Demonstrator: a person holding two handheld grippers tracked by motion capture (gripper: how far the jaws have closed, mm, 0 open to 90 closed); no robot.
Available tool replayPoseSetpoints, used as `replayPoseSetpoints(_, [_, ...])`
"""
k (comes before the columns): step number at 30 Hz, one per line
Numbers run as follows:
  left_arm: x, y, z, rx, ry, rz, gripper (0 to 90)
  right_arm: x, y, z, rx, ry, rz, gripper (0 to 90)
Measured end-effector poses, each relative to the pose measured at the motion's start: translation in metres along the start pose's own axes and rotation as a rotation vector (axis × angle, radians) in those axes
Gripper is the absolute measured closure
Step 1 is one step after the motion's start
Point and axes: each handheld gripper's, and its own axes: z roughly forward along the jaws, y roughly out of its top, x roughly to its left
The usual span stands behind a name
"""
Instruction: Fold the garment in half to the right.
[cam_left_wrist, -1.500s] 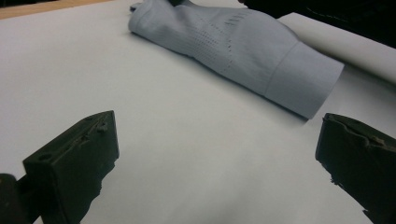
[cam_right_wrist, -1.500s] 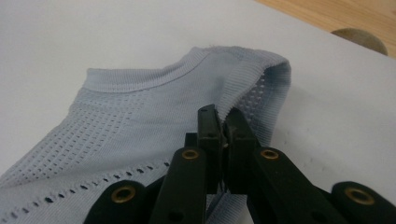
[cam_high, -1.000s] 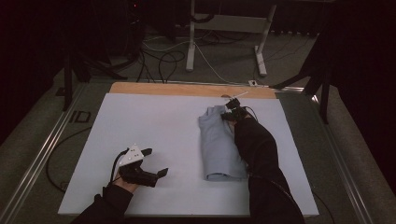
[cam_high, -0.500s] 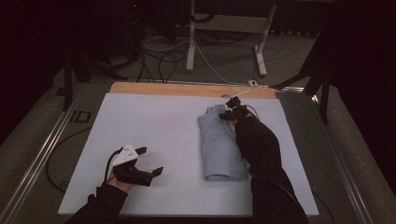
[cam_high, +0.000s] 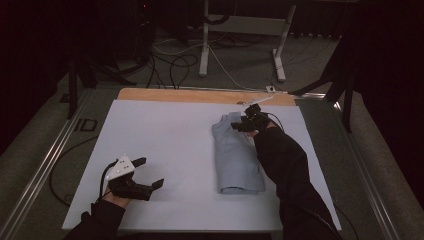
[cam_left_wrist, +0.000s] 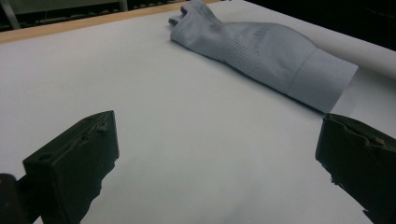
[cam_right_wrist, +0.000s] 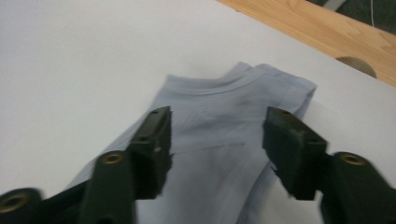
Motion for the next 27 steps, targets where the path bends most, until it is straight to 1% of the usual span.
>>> replayPoseSetpoints(1, [0.000, -0.001, -0.001, 0.004, 0.003, -0.001, 0.1, 0.004, -0.001, -0.003, -0.005, 0.002, -0.013, 44.5])
replayPoseSetpoints(2, [0.000, -0.003, -0.003, 0.004, 0.001, -0.002, 0.1, 0.009, -0.002, -0.006, -0.004, 0.012, -0.016, 45.6])
replayPoseSetpoints(4, [-0.001, -0.006, -0.005, 0.006, 0.002, -0.005, 0.1, 0.019, -0.007, -0.013, -0.018, 0.034, -0.023, 49.5])
replayPoseSetpoints(7, [-0.001, -0.010, -0.008, 0.005, 0.000, -0.010, 0.1, 0.035, -0.015, -0.020, -0.020, 0.067, -0.045, 57.3])
replayPoseSetpoints(8, [-0.001, -0.010, -0.008, 0.005, 0.000, -0.010, 0.1, 0.035, -0.015, -0.020, -0.020, 0.067, -0.045, 57.3])
replayPoseSetpoints(9, [-0.001, -0.013, -0.010, 0.009, 0.001, -0.016, 0.1, 0.041, -0.019, -0.024, -0.025, 0.078, -0.049, 62.3])
replayPoseSetpoints(10, [-0.001, -0.014, -0.011, 0.008, 0.001, -0.016, 0.1, 0.053, -0.026, -0.030, -0.033, 0.105, -0.064, 68.6])
replayPoseSetpoints(11, [-0.001, -0.015, -0.011, 0.007, 0.004, -0.020, 0.1, 0.059, -0.030, -0.033, -0.033, 0.118, -0.069, 73.3])
replayPoseSetpoints(13, [0.000, -0.016, -0.012, 0.007, 0.005, -0.024, 0.1, 0.072, -0.038, -0.037, -0.024, 0.143, -0.104, 78.6])
replayPoseSetpoints(16, [0.000, -0.017, -0.012, 0.005, 0.009, -0.022, 0.1, 0.090, -0.052, -0.044, -0.018, 0.169, -0.136, 89.0])
replayPoseSetpoints(18, [0.001, -0.018, -0.012, 0.009, 0.009, -0.023, 0.1, 0.102, -0.062, -0.049, -0.012, 0.169, -0.167, 90.0])
replayPoseSetpoints(19, [0.001, -0.018, -0.011, 0.008, 0.008, -0.025, 0.1, 0.106, -0.067, -0.050, -0.012, 0.181, -0.161, 90.0])
replayPoseSetpoints(20, [0.000, -0.018, -0.011, 0.010, 0.006, -0.022, 0.1, 0.111, -0.073, -0.051, -0.006, 0.191, -0.171, 90.0])
replayPoseSetpoints(21, [0.000, -0.019, -0.010, 0.013, 0.006, -0.021, 0.1, 0.114, -0.077, -0.051, 0.008, 0.183, -0.192, 90.0])
replayPoseSetpoints(22, [0.001, -0.019, -0.010, 0.013, 0.008, -0.021, 0.1, 0.117, -0.082, -0.050, 0.021, 0.184, -0.196, 90.0])
replayPoseSetpoints(23, [0.001, -0.019, -0.009, 0.014, 0.009, -0.023, 0.1, 0.119, -0.087, -0.048, 0.032, 0.197, -0.190, 90.0])
replayPoseSetpoints(25, [0.001, -0.020, -0.009, 0.013, 0.010, -0.019, 0.1, 0.122, -0.095, -0.044, 0.053, 0.190, -0.204, 90.0])
replayPoseSetpoints(27, [0.001, -0.020, -0.010, 0.010, 0.012, -0.021, 0.1, 0.122, -0.102, -0.040, 0.058, 0.213, -0.178, 90.0])
